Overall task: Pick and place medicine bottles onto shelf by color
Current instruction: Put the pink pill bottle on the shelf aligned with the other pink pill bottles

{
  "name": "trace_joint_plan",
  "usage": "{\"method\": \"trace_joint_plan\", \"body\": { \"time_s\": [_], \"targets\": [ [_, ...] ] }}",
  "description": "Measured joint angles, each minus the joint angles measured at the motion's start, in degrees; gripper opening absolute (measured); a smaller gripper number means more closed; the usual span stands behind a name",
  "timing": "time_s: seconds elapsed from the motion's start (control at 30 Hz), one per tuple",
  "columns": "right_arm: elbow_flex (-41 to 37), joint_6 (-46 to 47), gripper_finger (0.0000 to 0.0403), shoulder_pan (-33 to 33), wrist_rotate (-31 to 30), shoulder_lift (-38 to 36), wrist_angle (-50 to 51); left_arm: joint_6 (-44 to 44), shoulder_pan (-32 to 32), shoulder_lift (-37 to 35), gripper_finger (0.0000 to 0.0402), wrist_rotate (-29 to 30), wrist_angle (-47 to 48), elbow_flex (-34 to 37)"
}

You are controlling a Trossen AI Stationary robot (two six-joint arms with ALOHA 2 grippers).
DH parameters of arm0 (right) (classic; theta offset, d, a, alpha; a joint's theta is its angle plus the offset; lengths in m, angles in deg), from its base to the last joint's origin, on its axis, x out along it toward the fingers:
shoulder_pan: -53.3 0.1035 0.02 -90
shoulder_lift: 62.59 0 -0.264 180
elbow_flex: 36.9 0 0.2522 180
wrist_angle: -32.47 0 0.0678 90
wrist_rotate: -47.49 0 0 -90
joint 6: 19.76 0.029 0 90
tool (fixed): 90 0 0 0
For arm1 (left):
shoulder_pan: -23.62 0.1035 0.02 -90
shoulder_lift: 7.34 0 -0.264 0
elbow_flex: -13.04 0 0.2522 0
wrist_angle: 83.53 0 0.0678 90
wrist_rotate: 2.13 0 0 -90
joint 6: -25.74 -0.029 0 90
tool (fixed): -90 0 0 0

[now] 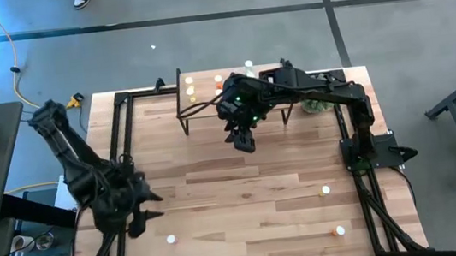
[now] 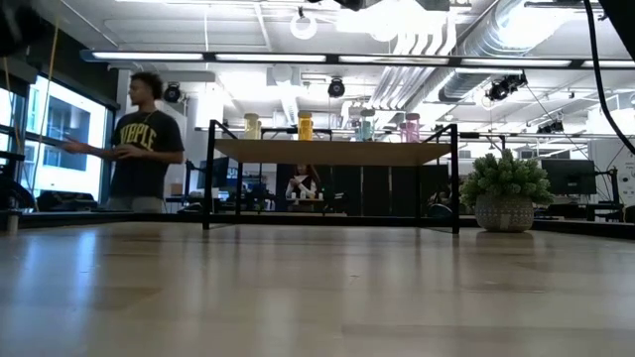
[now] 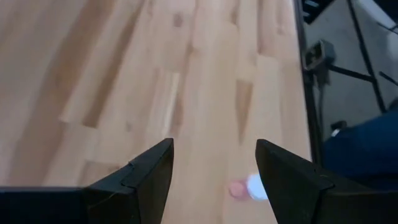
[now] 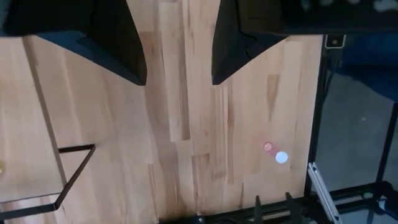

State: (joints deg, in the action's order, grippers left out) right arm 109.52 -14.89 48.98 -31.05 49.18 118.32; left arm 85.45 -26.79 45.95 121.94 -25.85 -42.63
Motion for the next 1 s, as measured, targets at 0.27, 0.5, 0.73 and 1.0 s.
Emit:
{"method": "trace_joint_plan", "body": {
  "time_s": [0.27,0.5,0.73,1.0],
  "targets": [
    [0.0,1.78,0.0171,-0.02,-0.02,0.0,-0.17,8.9,-9.34,6.8,0.0216,0.15,-5.69,2.99],
    [0.0,2.66,0.0171,-0.02,0.0,0.0,-0.26,13.69,-13.63,16.04,0.0216,0.5,-11.43,3.01],
    [0.0,2.64,0.0171,-0.02,0.0,0.0,-0.31,18.19,-14.91,25.63,0.0216,1.35,-20.59,3.01],
    [0.0,2.3,0.0171,-0.02,0.0,0.0,-0.35,24.16,-14.87,34.68,0.0216,3.83,-27.66,3.01]
  ]
}}
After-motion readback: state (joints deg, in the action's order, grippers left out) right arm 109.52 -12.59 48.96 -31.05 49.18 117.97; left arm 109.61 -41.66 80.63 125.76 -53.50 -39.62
